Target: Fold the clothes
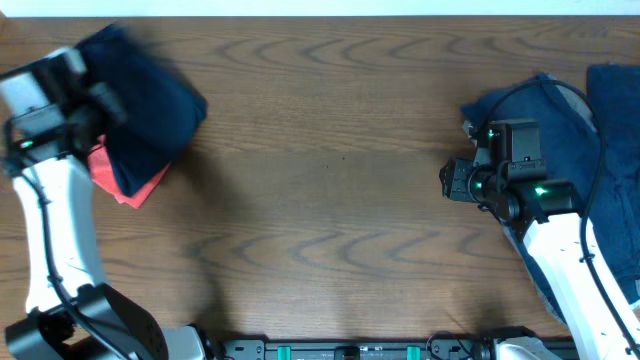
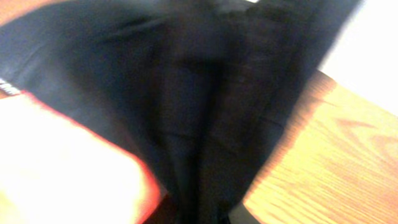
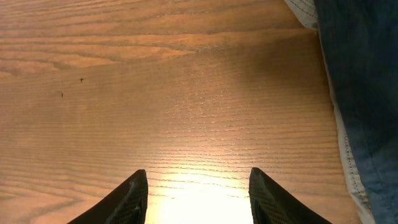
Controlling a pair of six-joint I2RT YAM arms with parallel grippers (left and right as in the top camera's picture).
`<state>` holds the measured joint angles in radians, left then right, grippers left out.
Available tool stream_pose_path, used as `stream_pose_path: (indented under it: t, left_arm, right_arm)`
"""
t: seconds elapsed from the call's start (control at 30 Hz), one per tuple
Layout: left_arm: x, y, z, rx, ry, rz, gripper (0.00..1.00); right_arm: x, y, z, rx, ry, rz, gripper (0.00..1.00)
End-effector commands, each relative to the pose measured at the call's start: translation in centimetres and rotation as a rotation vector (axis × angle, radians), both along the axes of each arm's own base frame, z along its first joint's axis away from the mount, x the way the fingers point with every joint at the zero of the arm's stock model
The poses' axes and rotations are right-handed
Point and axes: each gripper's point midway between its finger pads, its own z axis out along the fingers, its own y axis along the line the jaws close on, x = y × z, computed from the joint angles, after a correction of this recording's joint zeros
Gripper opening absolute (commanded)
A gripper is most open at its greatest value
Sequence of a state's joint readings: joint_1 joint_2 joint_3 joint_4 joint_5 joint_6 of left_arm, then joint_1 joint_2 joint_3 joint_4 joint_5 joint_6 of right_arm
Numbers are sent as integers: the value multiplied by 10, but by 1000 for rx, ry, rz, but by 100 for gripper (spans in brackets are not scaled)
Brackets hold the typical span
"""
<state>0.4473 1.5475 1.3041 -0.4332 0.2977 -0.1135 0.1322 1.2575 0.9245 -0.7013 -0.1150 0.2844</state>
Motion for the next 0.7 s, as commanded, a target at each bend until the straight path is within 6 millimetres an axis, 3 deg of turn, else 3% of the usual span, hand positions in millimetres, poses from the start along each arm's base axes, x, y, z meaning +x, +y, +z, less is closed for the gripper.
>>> stream_pose_path:
  t: [0.0, 0.03, 0.1, 0.2, 0.33, 0.43, 0.53, 0.67]
  left_arm:
    - [-14, 38, -23, -17, 63, 120, 43]
    - [-18, 44, -30, -27, 80, 137, 49]
    - [-27, 55, -40, -51, 110, 173, 79]
    - [-31, 63, -41, -105, 102, 238, 92]
    - [-23, 49, -35, -163, 62, 181, 94]
    - [-14, 27, -32, -212, 41, 102, 95]
    - [-2, -6, -31, -228, 43, 12, 97]
    - [13, -67, -35, -190, 72, -162, 98]
  right_arm:
    - [3, -3, 5, -10, -15, 0, 51]
    - [2, -3, 5, -10, -13, 0, 51]
    - [1, -3, 4, -12, -6, 0, 51]
    - [0, -4, 4, -12, -1, 0, 51]
    - [0, -4, 4, -16, -3, -2, 52]
    - [3, -4, 4, -17, -10, -4, 55]
    - [10, -3, 3, -14, -25, -4, 58]
    - [23, 0, -6, -4, -32, 2, 64]
